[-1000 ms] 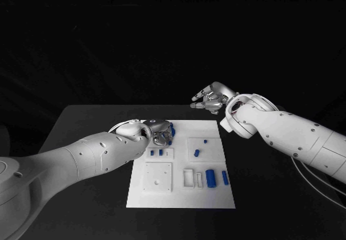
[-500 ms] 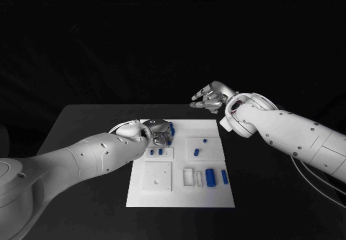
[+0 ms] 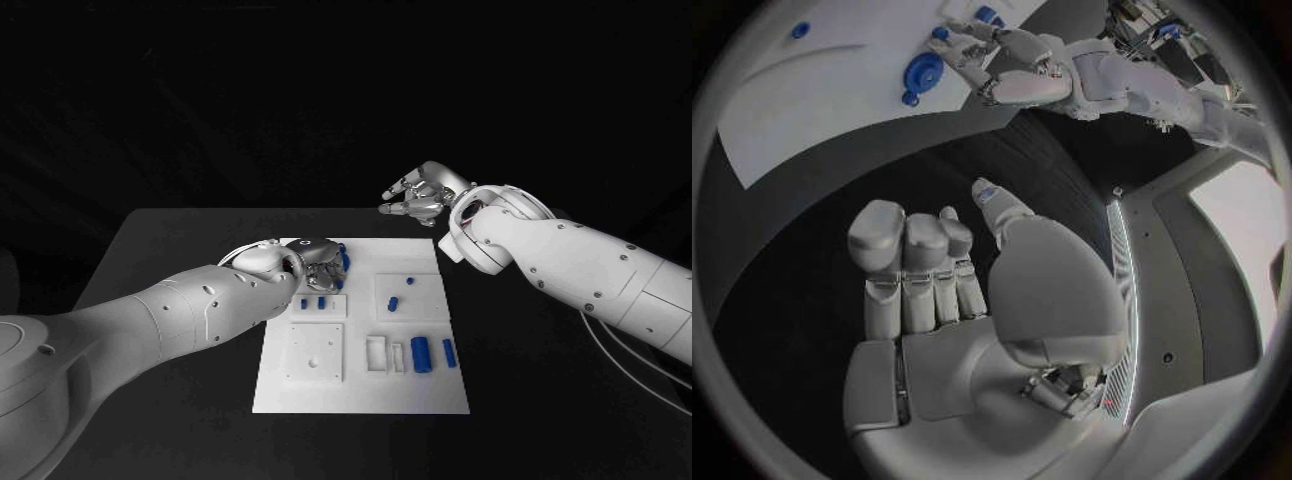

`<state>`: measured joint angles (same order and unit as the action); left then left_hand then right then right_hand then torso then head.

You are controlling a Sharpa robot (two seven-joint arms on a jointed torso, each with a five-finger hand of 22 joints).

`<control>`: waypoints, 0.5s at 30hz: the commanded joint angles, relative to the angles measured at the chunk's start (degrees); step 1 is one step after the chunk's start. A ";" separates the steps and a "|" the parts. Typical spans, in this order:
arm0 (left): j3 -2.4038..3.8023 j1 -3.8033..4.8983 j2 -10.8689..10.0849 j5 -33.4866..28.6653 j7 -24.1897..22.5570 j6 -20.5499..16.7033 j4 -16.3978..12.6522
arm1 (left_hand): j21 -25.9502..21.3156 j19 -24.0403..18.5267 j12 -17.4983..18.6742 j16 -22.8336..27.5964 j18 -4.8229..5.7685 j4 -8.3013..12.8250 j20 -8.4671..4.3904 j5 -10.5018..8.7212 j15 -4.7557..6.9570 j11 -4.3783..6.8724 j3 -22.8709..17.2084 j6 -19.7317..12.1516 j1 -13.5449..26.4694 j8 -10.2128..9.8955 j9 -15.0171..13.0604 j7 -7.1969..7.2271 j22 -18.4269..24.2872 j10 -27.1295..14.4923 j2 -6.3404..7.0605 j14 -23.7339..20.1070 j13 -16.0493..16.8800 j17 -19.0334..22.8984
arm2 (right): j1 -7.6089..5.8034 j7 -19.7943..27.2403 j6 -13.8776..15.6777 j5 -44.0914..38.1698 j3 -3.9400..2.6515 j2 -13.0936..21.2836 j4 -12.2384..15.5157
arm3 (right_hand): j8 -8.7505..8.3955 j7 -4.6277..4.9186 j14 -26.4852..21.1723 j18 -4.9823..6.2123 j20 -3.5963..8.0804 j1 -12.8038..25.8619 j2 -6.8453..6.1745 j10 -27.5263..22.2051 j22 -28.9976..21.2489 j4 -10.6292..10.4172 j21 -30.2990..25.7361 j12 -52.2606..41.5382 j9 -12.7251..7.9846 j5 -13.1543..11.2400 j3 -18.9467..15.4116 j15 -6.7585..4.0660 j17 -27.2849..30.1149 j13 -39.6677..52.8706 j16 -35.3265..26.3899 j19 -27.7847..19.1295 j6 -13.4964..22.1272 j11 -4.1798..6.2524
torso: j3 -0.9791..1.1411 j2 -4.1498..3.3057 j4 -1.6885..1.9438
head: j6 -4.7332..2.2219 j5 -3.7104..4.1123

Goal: Assemble the parts on the task board

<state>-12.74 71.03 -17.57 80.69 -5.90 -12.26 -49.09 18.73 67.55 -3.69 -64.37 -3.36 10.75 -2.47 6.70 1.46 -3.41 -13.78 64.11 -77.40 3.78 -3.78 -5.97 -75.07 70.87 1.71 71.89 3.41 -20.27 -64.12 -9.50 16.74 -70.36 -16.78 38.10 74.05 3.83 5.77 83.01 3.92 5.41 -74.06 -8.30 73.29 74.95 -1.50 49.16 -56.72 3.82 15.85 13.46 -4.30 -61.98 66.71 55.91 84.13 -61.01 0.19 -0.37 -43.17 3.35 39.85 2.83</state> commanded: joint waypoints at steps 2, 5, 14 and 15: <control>-0.11 -0.31 0.27 -0.80 -0.67 1.21 -0.11 | 0.13 0.11 0.10 -0.67 -0.97 -0.65 -0.23 -0.39 0.16 0.31 0.21 1.14 0.03 -0.05 -0.08 0.16 -1.05 1.10 -0.92 0.30 -0.01 -0.12 | 0.02 0.44 -0.37 -0.09 -0.02 -0.08 0.03 | -0.23 0.09 0.21 0.83 -0.18 0.20 0.04 -0.09 6.27 -0.17 0.02 -0.16 -0.03 0.10 0.05 0.09 -0.04 0.05 -0.06 1.84 -0.03 0.11 | -0.02 0.00 0.02 | 0.00 -0.04; -0.11 -0.31 0.29 -0.98 -0.67 1.29 0.05 | 0.04 0.21 0.17 -0.90 -0.89 -0.91 -0.30 -0.45 0.21 0.44 0.50 1.68 -0.08 -0.11 -0.05 0.28 -1.00 1.53 -1.15 0.43 -0.02 -0.12 | 0.02 0.44 -0.36 -0.09 -0.02 -0.11 0.03 | -0.23 0.09 0.21 0.83 -0.18 0.20 0.04 -0.09 6.27 -0.17 0.02 -0.16 -0.03 0.10 0.05 0.09 -0.04 0.05 -0.06 1.84 -0.03 0.11 | 0.01 0.02 -0.03 | 0.02 -0.04; -0.11 -0.40 0.45 -1.99 -1.62 0.60 0.54 | 0.33 0.86 0.19 -1.47 -0.78 -1.37 -0.63 -1.29 0.61 0.97 0.95 3.42 -0.44 -0.05 -0.12 0.76 -1.06 2.79 -2.27 1.29 -0.02 -0.15 | 0.02 0.48 -0.26 -0.09 -0.02 -0.19 0.00 | -0.24 0.08 0.22 0.81 -0.16 0.14 0.04 -0.10 6.27 -0.10 0.02 -0.12 -0.03 0.16 0.15 0.08 -0.06 0.02 -0.05 1.85 -0.11 0.13 | -0.01 -0.03 0.01 | -0.28 0.21; -0.10 -0.42 0.46 -2.09 -1.76 0.44 0.60 | 0.40 1.00 0.19 -1.58 -0.76 -1.45 -0.68 -1.34 0.69 1.09 1.08 3.82 -0.42 0.02 -0.17 0.89 -1.06 3.08 -2.36 1.48 -0.01 -0.18 | 0.02 0.48 -0.25 -0.09 -0.02 -0.20 -0.01 | -0.24 0.08 0.22 0.81 -0.16 0.14 0.04 -0.10 6.27 -0.10 0.02 -0.12 -0.03 0.16 0.15 0.08 -0.06 0.02 -0.05 1.85 -0.11 0.13 | 0.00 -0.03 0.02 | -0.38 0.26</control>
<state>-12.74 70.94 -17.33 79.73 -6.24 -12.23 -48.43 18.87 68.18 -3.69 -65.81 -3.08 9.67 -3.09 5.49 2.16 -2.35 -12.70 67.68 -77.72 3.77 -3.83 -5.10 -75.09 73.74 -0.09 73.01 3.34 -20.37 -64.12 -9.50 16.74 -70.35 -16.78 37.97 74.02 3.83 5.75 83.01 3.91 5.41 -74.06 -8.30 73.29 74.93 -1.50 49.16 -56.73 3.82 15.81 13.46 -4.30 -61.98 66.72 55.91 84.13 -61.03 0.19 -0.37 -43.17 3.34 39.69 2.97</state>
